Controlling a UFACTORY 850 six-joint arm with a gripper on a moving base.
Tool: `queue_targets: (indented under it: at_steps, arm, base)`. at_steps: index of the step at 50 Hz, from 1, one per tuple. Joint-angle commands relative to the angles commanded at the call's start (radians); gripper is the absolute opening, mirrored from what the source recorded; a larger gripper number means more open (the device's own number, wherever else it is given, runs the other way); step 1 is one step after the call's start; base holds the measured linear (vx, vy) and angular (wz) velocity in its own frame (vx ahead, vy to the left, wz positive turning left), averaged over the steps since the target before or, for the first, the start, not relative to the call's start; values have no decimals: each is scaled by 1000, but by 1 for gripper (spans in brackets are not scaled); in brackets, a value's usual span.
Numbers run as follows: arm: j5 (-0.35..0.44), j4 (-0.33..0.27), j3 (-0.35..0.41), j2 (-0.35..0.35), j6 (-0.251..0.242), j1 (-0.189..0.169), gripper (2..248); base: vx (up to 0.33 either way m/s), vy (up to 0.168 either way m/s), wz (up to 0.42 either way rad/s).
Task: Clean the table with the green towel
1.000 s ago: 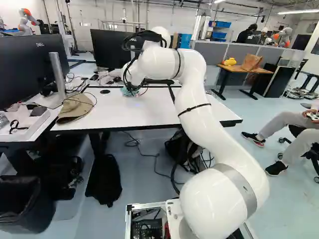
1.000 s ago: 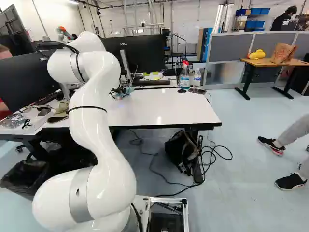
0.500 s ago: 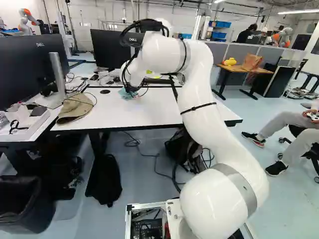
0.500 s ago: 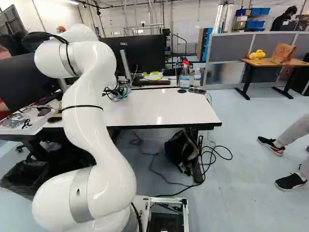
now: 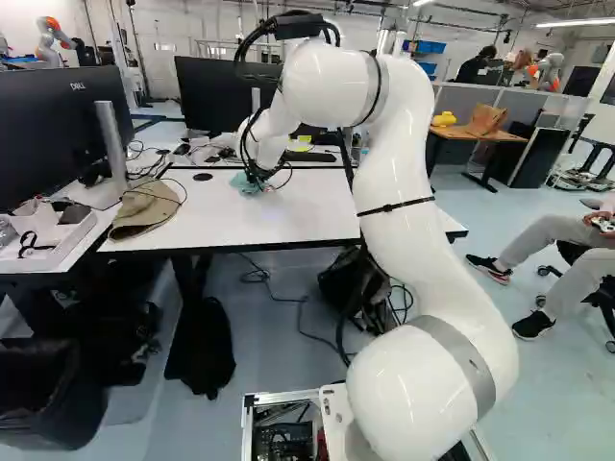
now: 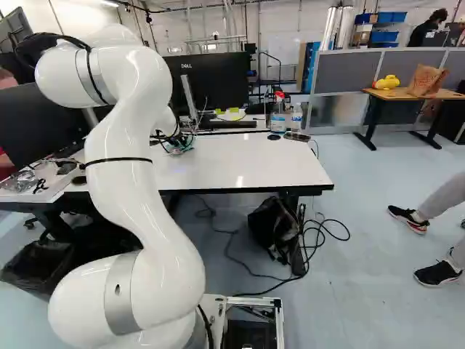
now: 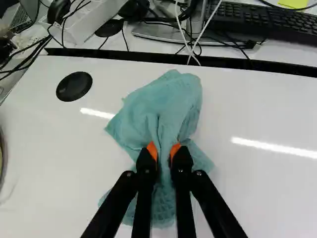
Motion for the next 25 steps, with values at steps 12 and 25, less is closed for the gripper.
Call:
queue_targets:
  at_steps: [12,25]
  arm:
    - [0,0,66,47,0,-20,47]
    - [0,0,80,62,0,-24,47]
  base:
    - [0,0,0]
    - [0,0,0]
